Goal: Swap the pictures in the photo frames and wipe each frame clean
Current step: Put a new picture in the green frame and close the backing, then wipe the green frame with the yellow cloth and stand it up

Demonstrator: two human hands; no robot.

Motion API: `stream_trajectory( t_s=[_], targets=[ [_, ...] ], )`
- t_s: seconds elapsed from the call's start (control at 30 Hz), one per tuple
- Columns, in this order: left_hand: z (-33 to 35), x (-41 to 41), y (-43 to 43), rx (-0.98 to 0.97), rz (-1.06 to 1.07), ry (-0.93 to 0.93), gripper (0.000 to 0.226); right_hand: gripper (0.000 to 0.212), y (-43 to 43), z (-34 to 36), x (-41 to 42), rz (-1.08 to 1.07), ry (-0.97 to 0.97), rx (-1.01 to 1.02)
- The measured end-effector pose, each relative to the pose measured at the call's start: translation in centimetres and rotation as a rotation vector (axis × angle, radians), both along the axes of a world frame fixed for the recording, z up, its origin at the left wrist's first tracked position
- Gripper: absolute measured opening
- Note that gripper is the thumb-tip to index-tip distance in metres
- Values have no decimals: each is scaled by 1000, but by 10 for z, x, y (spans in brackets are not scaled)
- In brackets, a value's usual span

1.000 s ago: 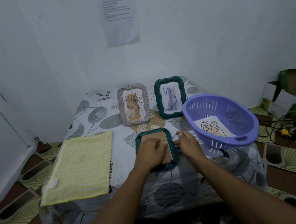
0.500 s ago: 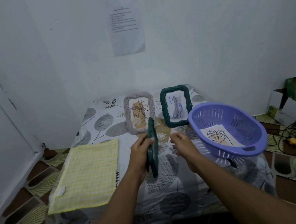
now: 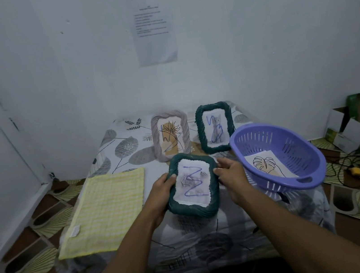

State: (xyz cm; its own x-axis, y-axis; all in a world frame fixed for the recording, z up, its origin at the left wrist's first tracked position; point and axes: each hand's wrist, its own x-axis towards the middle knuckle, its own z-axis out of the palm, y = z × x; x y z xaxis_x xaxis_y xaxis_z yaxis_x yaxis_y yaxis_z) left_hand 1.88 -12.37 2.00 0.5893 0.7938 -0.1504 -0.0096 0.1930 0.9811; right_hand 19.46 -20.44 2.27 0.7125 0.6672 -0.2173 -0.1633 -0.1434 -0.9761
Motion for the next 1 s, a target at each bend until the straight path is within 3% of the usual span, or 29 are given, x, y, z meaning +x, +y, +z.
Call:
stream_trajectory(
  t_s=[0.2, 0.27, 0.37, 0.5, 0.6, 0.7, 0.8, 0.9, 1.0],
  targets=[
    [-7, 2, 7, -41, 74, -55, 22, 36, 6, 9, -7, 53, 112, 111],
    [-12, -1, 11, 14, 73, 11, 25, 31, 9, 7, -10, 63, 178, 129],
    [-17, -8, 29, 319, 118, 250, 39, 32, 14, 4, -11, 87, 206, 157],
    [-25, -22, 69, 814, 264, 534, 26, 31, 21, -3, -8, 107, 174, 130],
    [-45, -30, 107, 927, 254, 905, 52, 30, 26, -11, -3, 92, 170, 126],
    [-65, -39, 126, 934, 240, 1189, 49, 29, 29, -18, 3, 113, 155, 131],
    [-68, -41, 128, 1057, 379, 1076, 23, 29, 34, -25, 5, 116, 143, 134],
    [-63, -44, 127, 1055, 435, 952, 17, 30, 41, -27, 2, 115, 131, 131],
    [-49, -45, 111, 894, 452, 550, 23, 30, 46, -23, -2, 110, 120, 131]
  ],
)
